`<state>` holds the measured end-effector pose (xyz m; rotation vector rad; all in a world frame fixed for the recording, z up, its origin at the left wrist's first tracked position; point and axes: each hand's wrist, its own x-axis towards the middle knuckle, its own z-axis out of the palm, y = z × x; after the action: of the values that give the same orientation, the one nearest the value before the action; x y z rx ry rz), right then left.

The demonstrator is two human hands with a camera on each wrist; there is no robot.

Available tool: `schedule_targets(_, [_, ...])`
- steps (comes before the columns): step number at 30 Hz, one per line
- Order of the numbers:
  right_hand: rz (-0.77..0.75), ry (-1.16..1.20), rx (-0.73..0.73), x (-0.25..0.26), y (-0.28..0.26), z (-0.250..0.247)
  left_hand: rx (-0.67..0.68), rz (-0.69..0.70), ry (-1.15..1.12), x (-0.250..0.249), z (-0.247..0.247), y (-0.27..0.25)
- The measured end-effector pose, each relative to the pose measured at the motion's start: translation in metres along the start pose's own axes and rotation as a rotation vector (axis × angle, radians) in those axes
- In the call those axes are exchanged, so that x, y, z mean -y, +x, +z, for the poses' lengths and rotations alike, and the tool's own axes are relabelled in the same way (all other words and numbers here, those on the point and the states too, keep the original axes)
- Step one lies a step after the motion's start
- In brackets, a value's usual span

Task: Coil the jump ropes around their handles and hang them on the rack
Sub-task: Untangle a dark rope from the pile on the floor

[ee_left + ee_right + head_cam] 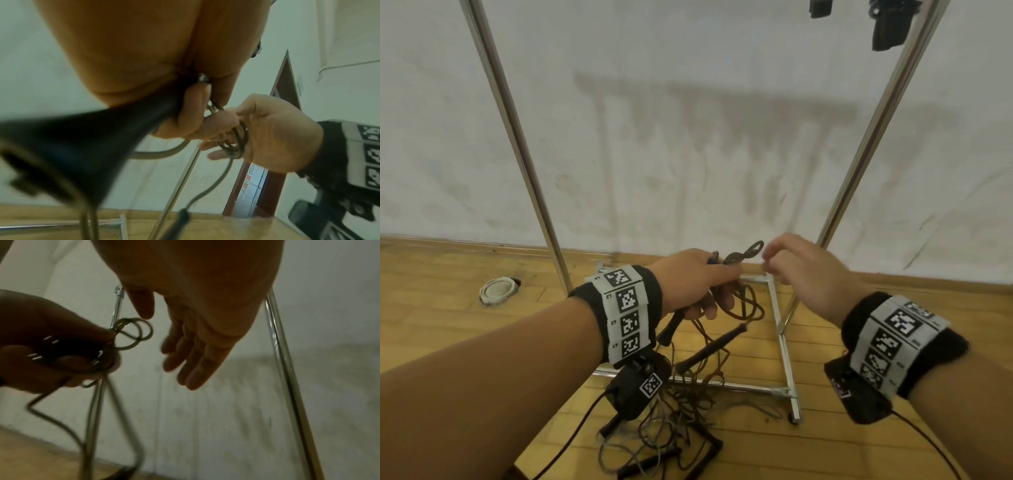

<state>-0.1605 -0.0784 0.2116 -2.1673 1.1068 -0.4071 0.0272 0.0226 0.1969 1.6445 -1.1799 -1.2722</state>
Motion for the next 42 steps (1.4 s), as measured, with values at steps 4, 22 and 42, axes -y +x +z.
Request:
schedule_targets(4, [0.031, 0.465, 0.422, 0.003, -0.008, 0.016, 0.020, 0.074, -0.253, -0.005, 0.003, 0.000])
schedule_targets(22, [-0.123, -0.057, 0.021, -0.030, 0.015, -0.024, -0.121, 0.148, 0.242, 0.006, -0.040, 0.008])
schedule_targets(42, [-0.032, 0.229, 0.285, -0.011, -0.004, -0.004, -0.044, 0.261, -0.110, 0.003, -0.025, 0.011])
